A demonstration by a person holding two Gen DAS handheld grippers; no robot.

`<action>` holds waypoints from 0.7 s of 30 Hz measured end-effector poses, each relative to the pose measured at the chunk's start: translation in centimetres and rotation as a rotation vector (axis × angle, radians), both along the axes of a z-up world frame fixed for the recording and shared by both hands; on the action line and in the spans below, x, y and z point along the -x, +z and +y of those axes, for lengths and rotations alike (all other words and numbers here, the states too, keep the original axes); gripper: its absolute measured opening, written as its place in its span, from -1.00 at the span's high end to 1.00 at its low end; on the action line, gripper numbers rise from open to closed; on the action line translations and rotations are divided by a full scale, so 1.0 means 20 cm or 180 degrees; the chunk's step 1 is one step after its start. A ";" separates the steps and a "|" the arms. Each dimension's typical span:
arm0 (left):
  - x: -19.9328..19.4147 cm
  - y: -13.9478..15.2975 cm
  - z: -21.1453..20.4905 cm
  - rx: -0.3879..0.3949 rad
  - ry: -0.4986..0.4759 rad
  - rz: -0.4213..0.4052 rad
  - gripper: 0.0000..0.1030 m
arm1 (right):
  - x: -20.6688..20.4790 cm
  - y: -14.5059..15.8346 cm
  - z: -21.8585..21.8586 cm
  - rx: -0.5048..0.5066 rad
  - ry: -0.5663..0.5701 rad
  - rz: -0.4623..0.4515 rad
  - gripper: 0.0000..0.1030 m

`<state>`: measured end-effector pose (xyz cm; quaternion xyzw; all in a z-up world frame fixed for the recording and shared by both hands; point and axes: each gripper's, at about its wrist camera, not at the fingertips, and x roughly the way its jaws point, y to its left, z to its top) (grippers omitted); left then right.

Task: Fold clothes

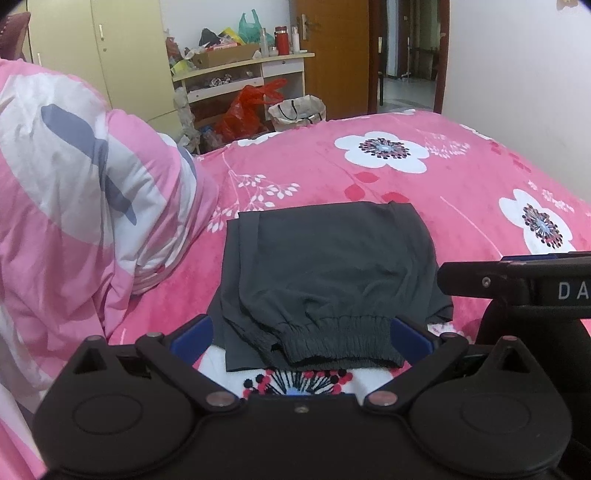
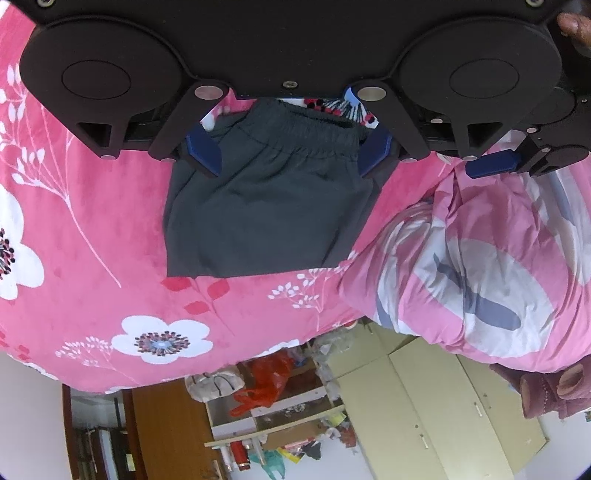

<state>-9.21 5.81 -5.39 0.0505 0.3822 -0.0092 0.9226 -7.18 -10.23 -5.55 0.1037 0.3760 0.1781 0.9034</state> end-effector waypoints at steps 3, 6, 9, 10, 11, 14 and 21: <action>0.00 -0.01 0.00 -0.0001 0.0014 0.0017 -0.99 | 0.00 -0.01 0.01 0.0007 0.0004 0.0020 -0.58; 0.00 -0.01 0.00 0.0002 0.0016 0.0019 -0.99 | 0.01 -0.01 0.00 0.0039 0.0005 0.0003 -0.59; 0.01 -0.02 -0.01 -0.0017 0.0004 0.0019 -0.99 | 0.01 -0.01 0.01 0.0041 0.0004 -0.0003 -0.60; 0.01 -0.02 -0.01 -0.0021 0.0000 0.0020 -0.99 | 0.01 -0.01 0.01 0.0041 0.0002 -0.0001 -0.60; 0.01 -0.02 -0.01 -0.0022 -0.0003 0.0020 -0.99 | 0.01 -0.01 0.01 0.0042 0.0000 0.0001 -0.60; 0.01 -0.03 -0.01 -0.0022 -0.0012 0.0021 -0.99 | 0.02 -0.01 0.01 0.0044 0.0006 0.0002 -0.60; -0.02 -0.05 0.13 -0.0072 0.0106 -0.0027 -0.99 | -0.03 -0.03 -0.10 0.0045 -0.0023 -0.0018 -0.62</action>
